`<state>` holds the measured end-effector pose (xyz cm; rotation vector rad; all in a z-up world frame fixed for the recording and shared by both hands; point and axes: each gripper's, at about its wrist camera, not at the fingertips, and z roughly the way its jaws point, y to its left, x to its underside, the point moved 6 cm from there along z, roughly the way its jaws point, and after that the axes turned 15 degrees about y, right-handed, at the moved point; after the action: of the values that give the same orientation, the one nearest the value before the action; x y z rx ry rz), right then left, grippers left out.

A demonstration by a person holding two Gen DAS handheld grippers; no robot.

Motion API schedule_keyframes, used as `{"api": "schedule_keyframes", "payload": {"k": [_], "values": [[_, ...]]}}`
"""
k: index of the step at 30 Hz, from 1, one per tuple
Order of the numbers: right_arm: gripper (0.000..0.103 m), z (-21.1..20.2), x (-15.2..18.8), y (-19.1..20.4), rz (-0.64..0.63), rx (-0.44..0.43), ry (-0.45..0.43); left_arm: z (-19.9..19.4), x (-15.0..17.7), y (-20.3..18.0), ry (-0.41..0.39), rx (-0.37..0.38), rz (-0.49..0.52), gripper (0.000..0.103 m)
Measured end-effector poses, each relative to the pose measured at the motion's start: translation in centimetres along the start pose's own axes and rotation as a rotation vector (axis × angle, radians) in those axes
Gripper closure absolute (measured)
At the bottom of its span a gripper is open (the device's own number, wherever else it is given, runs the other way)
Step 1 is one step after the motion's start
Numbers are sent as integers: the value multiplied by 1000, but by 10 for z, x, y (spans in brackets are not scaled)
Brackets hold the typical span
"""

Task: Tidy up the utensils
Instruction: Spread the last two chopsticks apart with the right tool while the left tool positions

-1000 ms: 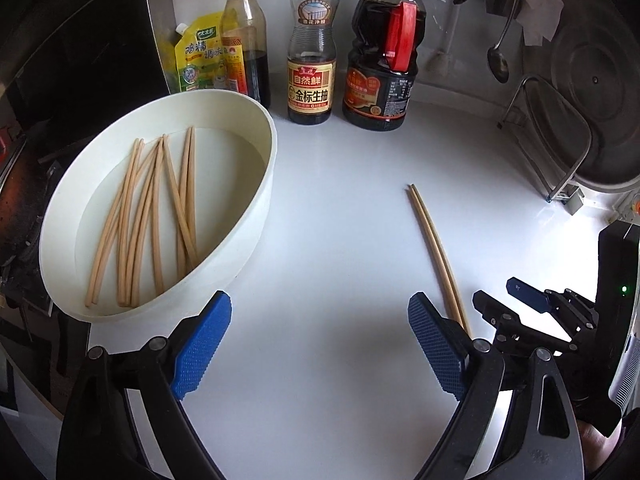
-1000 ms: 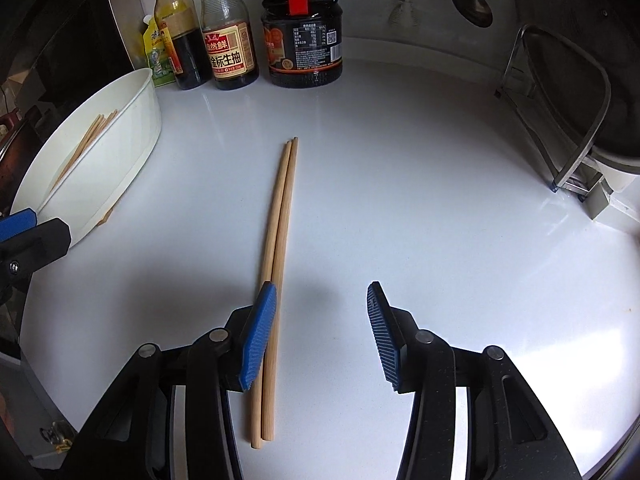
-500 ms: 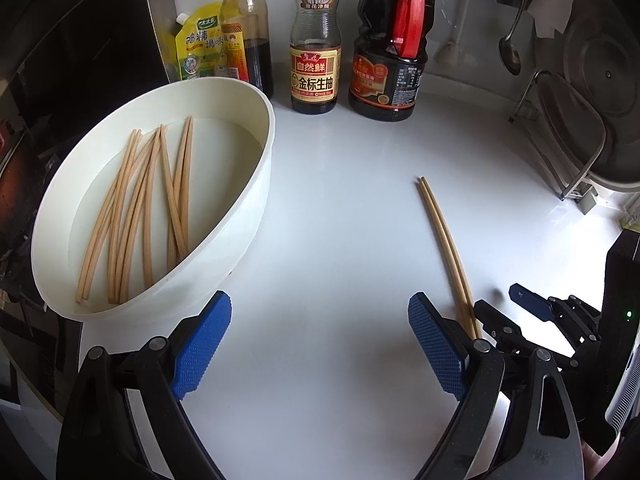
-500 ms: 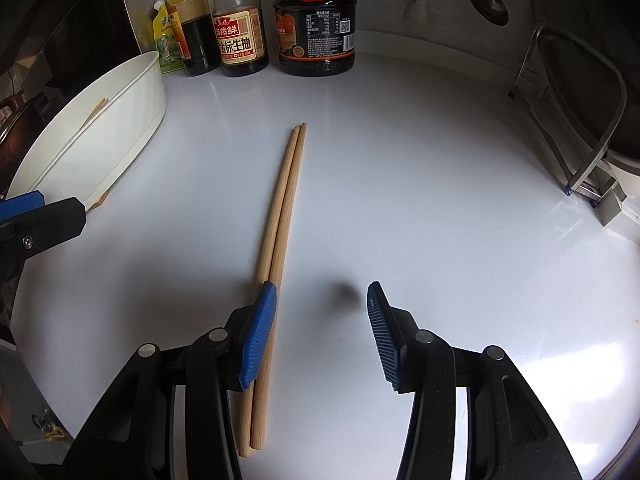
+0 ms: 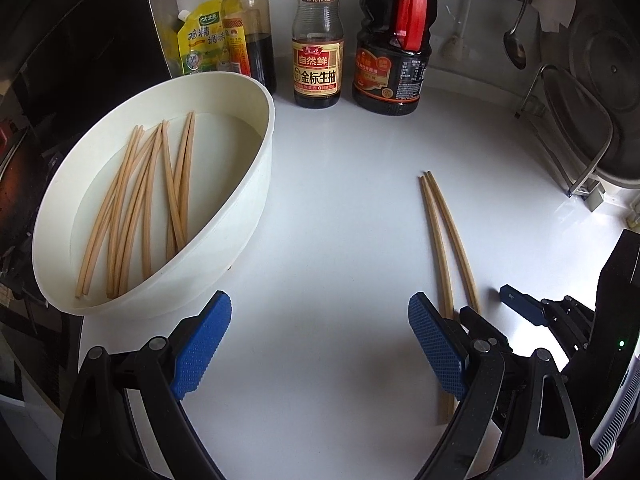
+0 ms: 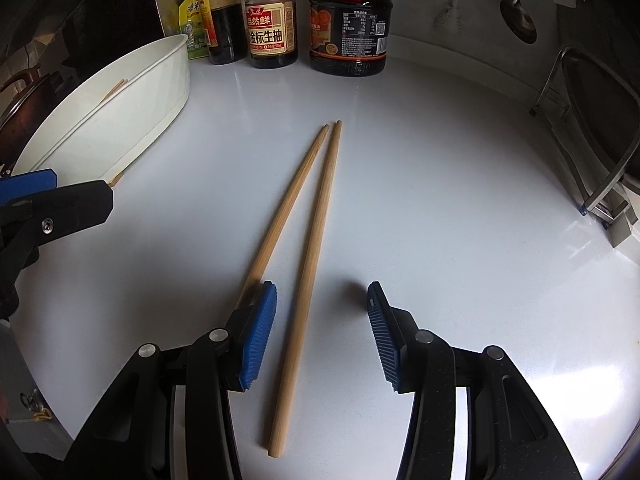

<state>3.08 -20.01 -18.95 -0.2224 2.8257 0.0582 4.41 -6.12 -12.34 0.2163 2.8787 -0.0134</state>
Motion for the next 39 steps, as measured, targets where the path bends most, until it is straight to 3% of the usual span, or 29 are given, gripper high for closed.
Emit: {"api": "schedule_keyframes", "payload": {"k": [2,5,8,19,29,39], "values": [[62,0,-1,-1,2,0,-8,2,0,-3,5,1,3,14],[86,0,-2,-4,-1,0,-20,4,2,-9,13,5,12,14],[96,-1,-1,-10,11,-13,-23,8,4,-16,21,9,23,14],[96,-5,15,-45,75,-13,-25,34,4,-45,59,32,50,14],[96,-8,26,-74,127,2,-23,46,-3,-56,37,21,54,14],[74,-6,21,-81,137,28,-17,57,-8,-60,39,-1,75,14]]}}
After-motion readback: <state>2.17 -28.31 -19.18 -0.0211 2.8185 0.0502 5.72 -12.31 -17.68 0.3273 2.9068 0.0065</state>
